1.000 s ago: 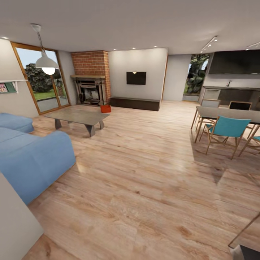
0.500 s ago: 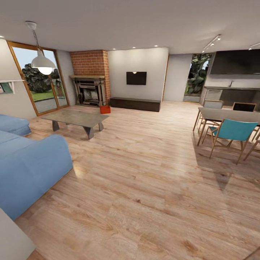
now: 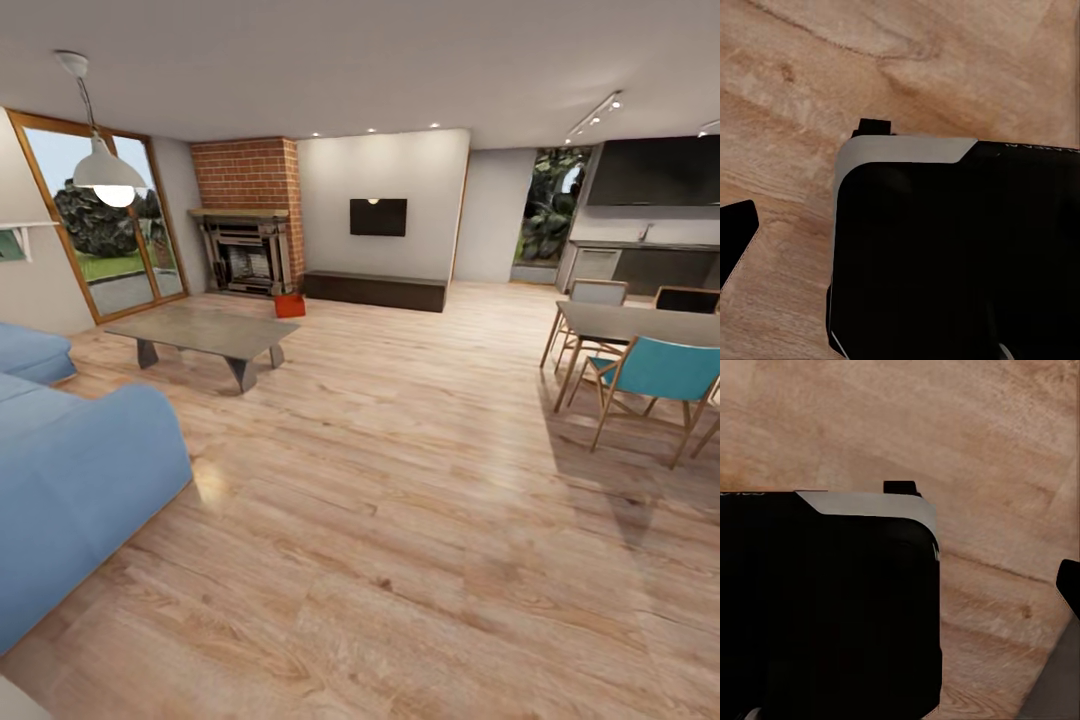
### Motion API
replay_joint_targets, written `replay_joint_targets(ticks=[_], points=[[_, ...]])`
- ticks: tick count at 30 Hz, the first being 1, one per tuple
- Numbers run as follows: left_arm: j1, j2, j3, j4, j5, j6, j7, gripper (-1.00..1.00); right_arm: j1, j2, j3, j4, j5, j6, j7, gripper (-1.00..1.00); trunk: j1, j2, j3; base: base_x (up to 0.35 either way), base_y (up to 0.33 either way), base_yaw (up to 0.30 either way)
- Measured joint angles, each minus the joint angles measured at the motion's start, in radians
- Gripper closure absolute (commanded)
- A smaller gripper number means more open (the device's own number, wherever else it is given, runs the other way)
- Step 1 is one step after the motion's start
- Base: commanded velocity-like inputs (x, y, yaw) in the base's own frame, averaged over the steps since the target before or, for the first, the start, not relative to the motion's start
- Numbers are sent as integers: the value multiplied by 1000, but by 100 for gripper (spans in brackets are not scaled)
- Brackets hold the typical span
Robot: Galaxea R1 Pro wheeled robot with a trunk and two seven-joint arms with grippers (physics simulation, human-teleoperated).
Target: Move the two storage containers from the living room to the garage. In the garage, place one container on the floor and stack the other container on top of it (either order is fine).
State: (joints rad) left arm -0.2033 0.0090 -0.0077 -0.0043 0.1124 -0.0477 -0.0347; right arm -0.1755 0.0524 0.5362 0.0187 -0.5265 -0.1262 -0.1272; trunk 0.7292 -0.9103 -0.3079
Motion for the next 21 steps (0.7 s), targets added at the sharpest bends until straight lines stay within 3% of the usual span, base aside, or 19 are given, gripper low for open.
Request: replay_joint_targets(ticks=[21], points=[[0,0,0,0,0,1,0,-100,0,-1,0,-1,0,0,0,-100,0,0,0,322,0,0]])
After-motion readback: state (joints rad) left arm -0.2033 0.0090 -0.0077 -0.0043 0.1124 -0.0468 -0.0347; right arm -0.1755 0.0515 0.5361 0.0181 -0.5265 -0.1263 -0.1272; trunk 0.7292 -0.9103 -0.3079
